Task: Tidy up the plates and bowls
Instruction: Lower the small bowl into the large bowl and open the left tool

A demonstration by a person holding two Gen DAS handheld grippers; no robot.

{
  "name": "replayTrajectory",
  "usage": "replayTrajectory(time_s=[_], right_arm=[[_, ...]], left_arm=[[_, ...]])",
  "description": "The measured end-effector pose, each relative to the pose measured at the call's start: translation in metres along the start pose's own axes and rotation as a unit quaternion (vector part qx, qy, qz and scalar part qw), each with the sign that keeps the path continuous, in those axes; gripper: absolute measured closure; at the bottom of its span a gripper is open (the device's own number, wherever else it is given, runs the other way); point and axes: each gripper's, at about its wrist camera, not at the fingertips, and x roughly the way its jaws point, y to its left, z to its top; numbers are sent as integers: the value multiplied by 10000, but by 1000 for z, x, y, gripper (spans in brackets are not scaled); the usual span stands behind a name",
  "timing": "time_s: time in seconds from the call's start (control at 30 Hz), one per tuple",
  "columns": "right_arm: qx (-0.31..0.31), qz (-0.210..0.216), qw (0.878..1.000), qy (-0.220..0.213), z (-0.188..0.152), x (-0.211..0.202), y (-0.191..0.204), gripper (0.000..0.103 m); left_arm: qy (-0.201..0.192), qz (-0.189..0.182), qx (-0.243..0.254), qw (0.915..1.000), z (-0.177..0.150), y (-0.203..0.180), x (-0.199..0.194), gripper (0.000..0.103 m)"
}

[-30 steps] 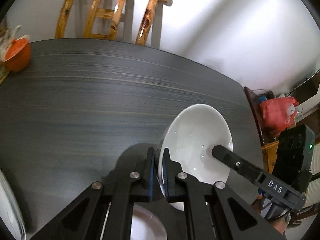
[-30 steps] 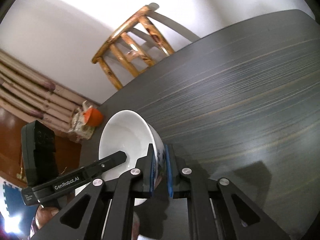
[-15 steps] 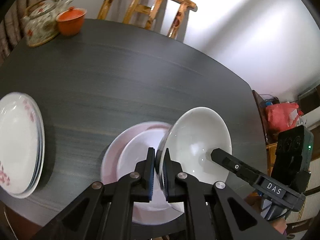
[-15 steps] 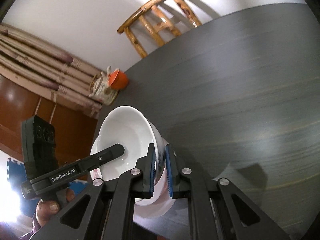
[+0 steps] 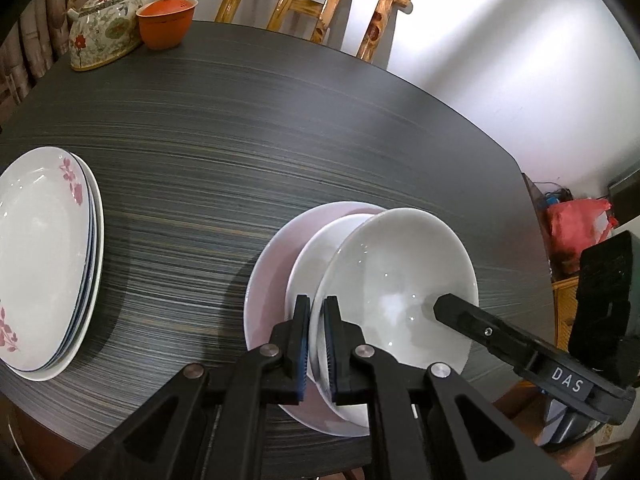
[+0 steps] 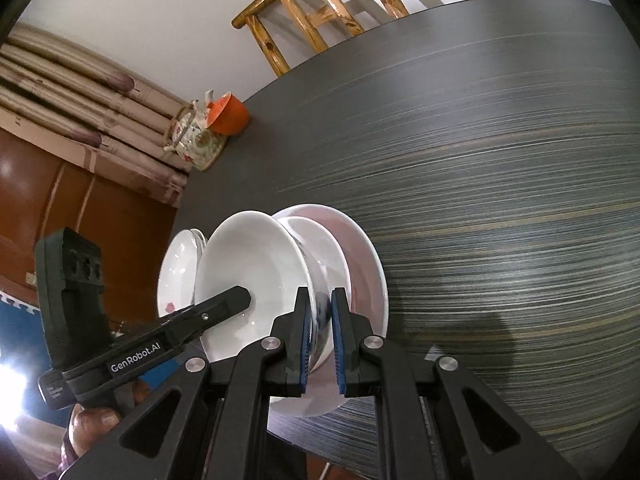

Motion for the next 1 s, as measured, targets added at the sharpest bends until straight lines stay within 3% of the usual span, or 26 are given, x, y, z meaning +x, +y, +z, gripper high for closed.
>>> replayTrajectory(time_s=[1.0], right_arm=[[-278, -339, 9990, -105, -4, 4, 11, 92]], left_arm=[[-194, 238, 398, 9987, -10, -11, -1, 95]])
